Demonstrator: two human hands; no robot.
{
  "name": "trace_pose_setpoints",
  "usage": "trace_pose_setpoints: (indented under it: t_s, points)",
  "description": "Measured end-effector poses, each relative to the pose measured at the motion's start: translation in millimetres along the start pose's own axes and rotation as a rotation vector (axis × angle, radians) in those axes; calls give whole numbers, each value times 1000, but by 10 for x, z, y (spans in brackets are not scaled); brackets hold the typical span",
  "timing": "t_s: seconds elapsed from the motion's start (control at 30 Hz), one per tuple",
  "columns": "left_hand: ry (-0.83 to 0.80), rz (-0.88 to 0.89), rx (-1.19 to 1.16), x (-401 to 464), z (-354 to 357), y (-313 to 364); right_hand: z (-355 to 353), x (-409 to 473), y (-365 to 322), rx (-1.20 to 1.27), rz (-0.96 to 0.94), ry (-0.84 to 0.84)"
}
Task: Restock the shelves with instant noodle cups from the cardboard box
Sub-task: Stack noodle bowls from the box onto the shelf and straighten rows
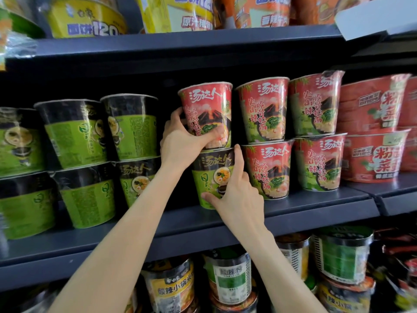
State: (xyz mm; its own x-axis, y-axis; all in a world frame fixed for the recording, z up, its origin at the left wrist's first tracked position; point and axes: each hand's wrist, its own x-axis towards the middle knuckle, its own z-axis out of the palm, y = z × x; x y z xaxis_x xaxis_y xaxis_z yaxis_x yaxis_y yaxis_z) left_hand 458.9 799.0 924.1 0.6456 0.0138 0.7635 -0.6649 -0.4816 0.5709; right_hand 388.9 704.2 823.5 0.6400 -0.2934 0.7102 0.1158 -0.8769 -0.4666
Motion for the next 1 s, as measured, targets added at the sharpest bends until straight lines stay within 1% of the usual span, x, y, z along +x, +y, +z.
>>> trace_pose_setpoints:
  t_s: [0.23,0.57,0.63,0.67,0.73,0.77,0.83,0.9,0.93,0.97,1.0]
  points:
    - [-4,8,-49,-15,-7,0,-11,-9,0,-8,-2,16]
    - [-1,18,-37,-51,20,-20,-60,-33,10,-44,-26,15]
    - [-3,4,-68,-119,-8,-7,-142,-86,43,2,-33,40]
    - [4,3,-107,-167,-43,-7,-181,-113,66,23,-55,84]
    - [66,63,-207,-324,-171,-13,-223,-151,115,68,-166,228]
    - [134,139,-227,-416,-261,-29,-227,-170,119,124,-235,302]
    - [322,339,-136,-563,-468,-127,-191,-193,79,270,-369,376]
    - [461,474,23,-631,-665,-305,-124,-175,-28,383,-458,346]
    - [492,492,93,-641,-756,-410,-85,-162,-106,414,-475,315]
    - [492,472,143,-641,-841,-504,-36,-146,-189,430,-483,280]
    - [457,410,169,-634,-917,-577,17,-129,-274,425,-484,240]
